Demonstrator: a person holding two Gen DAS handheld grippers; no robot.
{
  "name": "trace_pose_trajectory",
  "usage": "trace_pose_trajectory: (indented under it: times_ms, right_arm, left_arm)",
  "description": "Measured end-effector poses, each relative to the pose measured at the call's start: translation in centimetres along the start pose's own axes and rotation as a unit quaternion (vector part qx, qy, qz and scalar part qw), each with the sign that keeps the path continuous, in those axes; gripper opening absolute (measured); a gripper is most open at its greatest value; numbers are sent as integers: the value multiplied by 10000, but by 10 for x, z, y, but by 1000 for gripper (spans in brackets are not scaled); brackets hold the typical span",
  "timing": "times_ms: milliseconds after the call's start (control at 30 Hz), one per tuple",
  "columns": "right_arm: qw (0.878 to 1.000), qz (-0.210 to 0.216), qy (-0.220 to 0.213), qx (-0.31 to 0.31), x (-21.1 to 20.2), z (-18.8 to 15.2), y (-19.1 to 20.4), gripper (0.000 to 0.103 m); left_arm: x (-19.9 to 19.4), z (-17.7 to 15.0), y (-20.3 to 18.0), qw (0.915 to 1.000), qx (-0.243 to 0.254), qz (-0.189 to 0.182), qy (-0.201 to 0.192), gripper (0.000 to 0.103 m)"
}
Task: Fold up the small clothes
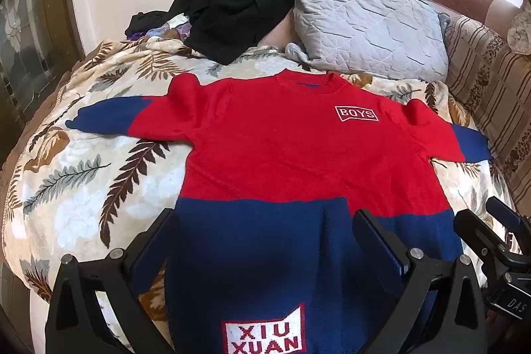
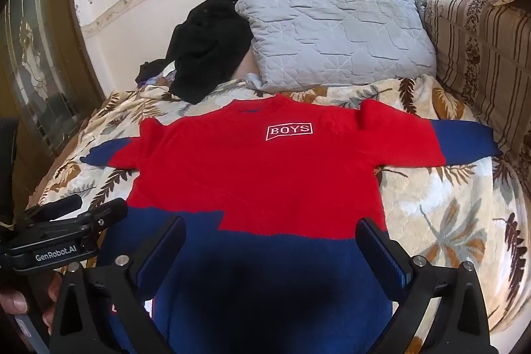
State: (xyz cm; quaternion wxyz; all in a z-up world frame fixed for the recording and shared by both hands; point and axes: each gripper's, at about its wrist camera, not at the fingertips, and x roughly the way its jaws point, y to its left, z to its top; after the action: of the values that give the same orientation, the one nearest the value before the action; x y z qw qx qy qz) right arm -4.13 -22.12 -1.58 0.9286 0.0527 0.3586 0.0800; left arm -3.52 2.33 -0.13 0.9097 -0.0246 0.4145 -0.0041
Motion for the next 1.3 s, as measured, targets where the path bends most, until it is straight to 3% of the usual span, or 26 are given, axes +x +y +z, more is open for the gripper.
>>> trace_pose_trajectory:
  times_ms: [967, 1033, 1300]
  right_arm:
    - [10000, 20, -94, 3, 1, 1, 3, 103]
    - [10000, 12, 78, 22, 2, 2, 2, 103]
    - [9999, 51, -129, -1, 3, 1, 2, 103]
  left_arm:
    - [0, 1, -3, 10000, 18, -22, 13, 103]
    - [0, 2, -3, 10000, 20, -16, 19, 103]
    - [1, 2, -5, 10000, 36, -10, 20, 103]
